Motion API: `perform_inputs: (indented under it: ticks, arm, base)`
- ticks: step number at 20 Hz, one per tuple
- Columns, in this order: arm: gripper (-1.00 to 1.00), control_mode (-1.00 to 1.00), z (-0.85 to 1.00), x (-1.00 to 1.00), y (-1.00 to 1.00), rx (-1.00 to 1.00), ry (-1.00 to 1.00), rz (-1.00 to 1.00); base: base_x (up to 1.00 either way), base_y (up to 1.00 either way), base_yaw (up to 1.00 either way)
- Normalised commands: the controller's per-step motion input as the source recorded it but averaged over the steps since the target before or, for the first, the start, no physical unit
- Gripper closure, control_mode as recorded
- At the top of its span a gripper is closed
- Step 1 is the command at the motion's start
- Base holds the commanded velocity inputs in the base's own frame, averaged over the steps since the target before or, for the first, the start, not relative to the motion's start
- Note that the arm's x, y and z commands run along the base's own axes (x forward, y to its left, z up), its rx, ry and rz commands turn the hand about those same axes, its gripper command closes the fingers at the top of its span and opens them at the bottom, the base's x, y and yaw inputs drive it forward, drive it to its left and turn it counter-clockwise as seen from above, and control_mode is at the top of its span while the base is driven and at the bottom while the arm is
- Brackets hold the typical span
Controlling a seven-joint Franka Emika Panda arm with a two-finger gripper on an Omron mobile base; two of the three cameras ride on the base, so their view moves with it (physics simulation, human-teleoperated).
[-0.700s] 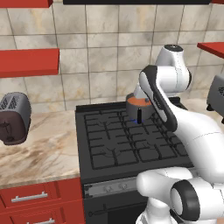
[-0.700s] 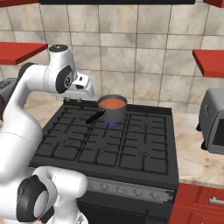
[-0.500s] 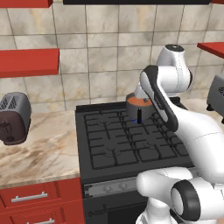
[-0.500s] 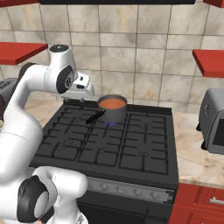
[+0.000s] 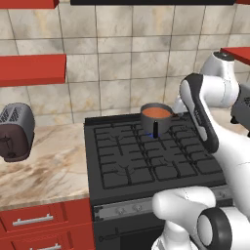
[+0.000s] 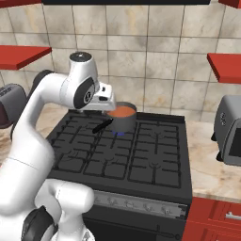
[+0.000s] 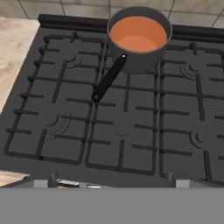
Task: Wait until the marinara sauce is simmered to a deep red color and then turn off the stove.
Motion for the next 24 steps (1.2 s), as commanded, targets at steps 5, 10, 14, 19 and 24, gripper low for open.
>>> perform_inputs:
  ticks: [5, 10, 14, 19, 24]
  arm:
    - [-1.0, -1.0, 0.0, -0.46, -0.71, 0.0, -0.07, 0.04]
    - [-1.0, -1.0, -0.06, -0.42, -0.71, 0.01, -0.15, 0.01]
    - [-1.0, -1.0, -0.18, -0.26, -0.57, 0.0, -0.17, 0.0]
    - [-1.0, -1.0, -0.34, -0.01, -0.38, 0.01, -0.19, 0.0]
    - [-1.0, -1.0, -0.37, 0.0, -0.32, 0.02, -0.23, 0.0]
  base:
    - [0.0, 0.0, 0.0]
    - [0.0, 0.0, 0.0]
    - [0.0, 0.0, 0.0]
    - [0.0, 0.0, 0.0]
    - [0.0, 0.0, 0.0]
